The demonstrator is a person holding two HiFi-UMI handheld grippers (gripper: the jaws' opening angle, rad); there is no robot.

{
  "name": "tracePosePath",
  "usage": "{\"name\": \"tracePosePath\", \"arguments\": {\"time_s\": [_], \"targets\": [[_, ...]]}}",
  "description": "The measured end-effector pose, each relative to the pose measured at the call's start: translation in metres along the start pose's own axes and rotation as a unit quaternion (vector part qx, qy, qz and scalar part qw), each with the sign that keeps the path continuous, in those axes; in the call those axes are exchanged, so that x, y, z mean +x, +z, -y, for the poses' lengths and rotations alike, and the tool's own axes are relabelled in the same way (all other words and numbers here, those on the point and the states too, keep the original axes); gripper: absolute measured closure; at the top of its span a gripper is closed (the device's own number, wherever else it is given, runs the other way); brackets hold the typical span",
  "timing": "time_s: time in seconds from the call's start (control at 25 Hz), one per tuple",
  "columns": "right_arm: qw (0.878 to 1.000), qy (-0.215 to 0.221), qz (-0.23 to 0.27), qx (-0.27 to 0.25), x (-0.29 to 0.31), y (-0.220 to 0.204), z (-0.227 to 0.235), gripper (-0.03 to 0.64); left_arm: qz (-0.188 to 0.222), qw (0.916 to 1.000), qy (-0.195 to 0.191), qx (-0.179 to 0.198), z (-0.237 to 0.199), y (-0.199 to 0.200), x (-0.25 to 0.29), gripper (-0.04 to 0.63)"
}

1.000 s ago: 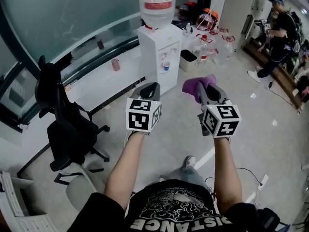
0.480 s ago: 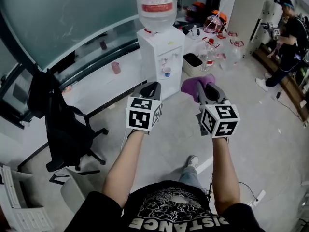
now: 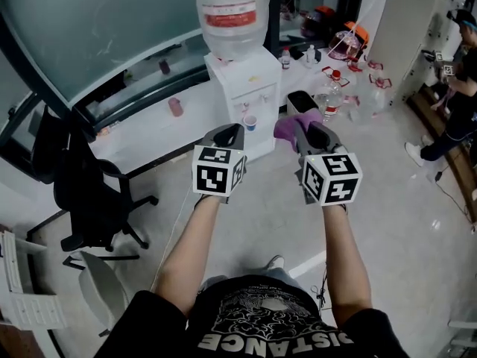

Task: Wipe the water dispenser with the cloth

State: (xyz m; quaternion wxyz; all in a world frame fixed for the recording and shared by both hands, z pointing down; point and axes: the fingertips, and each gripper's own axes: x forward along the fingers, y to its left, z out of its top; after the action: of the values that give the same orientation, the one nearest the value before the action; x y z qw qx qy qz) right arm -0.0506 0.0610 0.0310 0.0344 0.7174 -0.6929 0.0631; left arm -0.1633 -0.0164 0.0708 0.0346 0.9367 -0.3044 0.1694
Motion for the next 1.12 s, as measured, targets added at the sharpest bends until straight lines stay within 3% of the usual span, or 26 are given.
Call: {"name": "tracePosePath", "arguments": {"time_s": [0.28, 0.6, 1.12], "targets": [[0.999, 0.036, -0.008, 0.003, 0.027, -0.004, 0.042, 0.584, -0.008, 0.9993, 0.038, -0.002, 0.006, 0.010, 0.036, 0.569], [0.997, 0.069, -0.018, 0.006, 0.058, -0.010, 0.046, 0.584, -0.012, 0.9975, 0.070, -0.008, -0.009, 0.012, 0.052, 0.569], [0.990, 0.134, -0.038, -0.016, 0.191, -0.023, 0.033, 0.584, -0.025, 0.9937, 0.104, -0.036, -0.090, -0.006, 0.134, 0.569]]}}
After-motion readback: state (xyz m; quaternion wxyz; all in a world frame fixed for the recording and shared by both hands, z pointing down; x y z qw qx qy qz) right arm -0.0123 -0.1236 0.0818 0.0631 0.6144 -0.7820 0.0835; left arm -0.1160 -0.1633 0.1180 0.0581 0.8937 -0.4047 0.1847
